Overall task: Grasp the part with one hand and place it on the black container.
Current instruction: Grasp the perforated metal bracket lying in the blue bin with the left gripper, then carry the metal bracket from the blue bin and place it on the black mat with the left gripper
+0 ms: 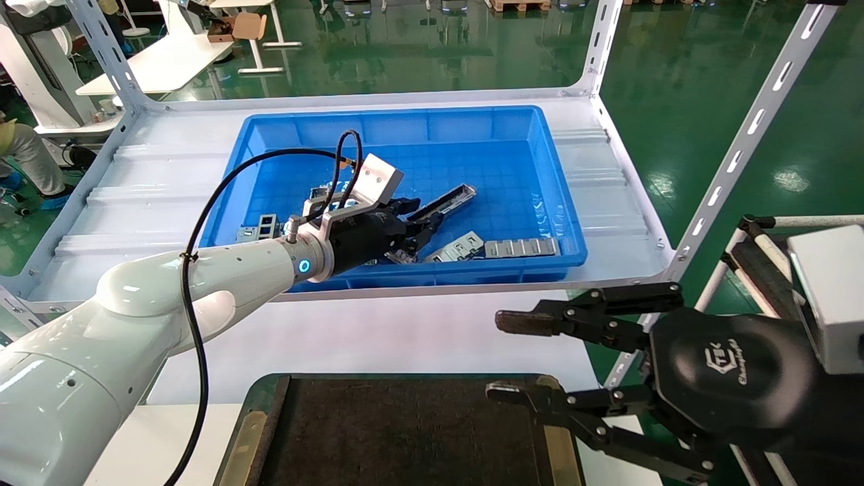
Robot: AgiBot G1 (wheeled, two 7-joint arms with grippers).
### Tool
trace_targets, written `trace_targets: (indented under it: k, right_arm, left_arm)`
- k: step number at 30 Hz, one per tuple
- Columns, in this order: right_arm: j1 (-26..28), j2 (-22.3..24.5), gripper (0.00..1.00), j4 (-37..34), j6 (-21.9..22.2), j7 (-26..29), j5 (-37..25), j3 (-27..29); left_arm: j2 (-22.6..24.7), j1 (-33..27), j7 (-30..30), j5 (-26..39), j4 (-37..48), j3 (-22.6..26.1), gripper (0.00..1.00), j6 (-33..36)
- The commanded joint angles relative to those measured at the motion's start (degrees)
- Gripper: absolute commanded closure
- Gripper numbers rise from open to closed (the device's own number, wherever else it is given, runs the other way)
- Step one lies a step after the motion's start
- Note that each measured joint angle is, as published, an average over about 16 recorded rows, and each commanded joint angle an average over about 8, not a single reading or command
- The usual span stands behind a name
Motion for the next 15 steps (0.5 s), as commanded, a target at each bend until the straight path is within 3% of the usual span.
trace_targets:
  k: [1, 15]
  right_arm:
    - [0.0, 0.0, 1.00, 0.0, 0.0, 0.0, 0.0, 0.0]
    - [0.0, 0.0, 1.00, 0.0, 0.0, 0.0, 0.0, 0.0]
  left_arm:
    - [0.0, 0.0, 0.0, -0.6, 0.0, 0.6, 1.00, -0.2]
    - [-0.7, -0.3, 2.6, -5.5, -0.1, 1.4, 1.00, 1.2]
